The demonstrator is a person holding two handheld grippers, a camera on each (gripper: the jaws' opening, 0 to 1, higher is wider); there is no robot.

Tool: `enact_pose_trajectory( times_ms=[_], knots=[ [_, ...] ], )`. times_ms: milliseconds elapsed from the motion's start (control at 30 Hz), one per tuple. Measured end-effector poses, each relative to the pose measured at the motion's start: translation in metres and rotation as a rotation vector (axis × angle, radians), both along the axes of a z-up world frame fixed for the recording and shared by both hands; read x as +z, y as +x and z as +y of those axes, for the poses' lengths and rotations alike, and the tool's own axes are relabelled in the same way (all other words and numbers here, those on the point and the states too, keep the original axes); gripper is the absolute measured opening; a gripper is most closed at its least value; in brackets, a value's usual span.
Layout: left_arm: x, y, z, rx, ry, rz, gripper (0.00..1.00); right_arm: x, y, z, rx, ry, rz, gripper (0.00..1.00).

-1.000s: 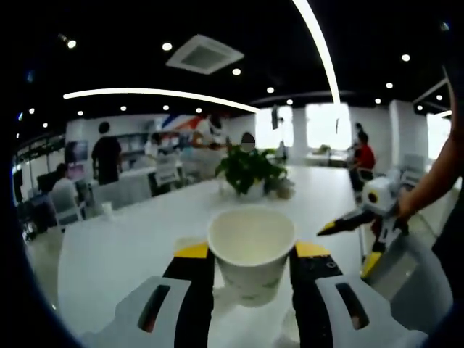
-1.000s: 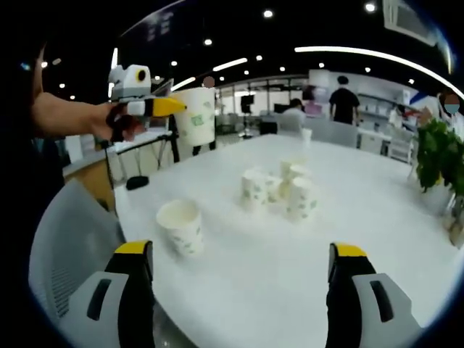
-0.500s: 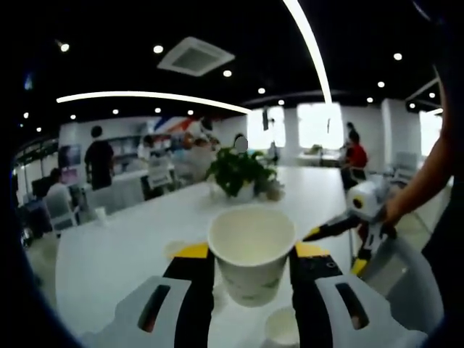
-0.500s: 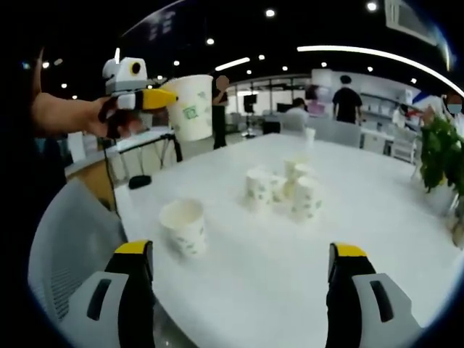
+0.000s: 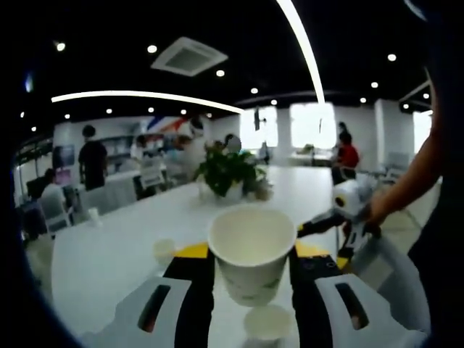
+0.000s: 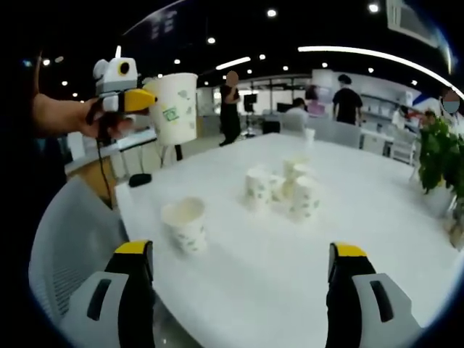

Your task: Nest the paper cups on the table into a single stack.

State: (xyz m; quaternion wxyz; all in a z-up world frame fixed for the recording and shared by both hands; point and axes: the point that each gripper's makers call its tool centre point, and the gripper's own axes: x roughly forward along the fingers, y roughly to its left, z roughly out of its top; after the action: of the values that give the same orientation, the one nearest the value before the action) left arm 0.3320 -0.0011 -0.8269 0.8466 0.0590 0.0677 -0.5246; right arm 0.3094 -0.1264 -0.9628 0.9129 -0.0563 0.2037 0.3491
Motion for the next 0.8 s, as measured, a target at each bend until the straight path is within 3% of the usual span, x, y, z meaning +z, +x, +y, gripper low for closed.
enact_pose_trajectory(
  times_ms=[500,800],
  knots=[
    [-0.002,-0.022,-0.003,-0.026,-0.012,0.001,0.39,-0.006,-0.014,0.001,0.002,-0.003,0.005,0.99],
    [-0.015,-0.026,-0.004,-0.028,0.006,0.004,0.39,-0.008,-0.016,0.0,0.001,-0.002,0.011,0.99]
  ],
)
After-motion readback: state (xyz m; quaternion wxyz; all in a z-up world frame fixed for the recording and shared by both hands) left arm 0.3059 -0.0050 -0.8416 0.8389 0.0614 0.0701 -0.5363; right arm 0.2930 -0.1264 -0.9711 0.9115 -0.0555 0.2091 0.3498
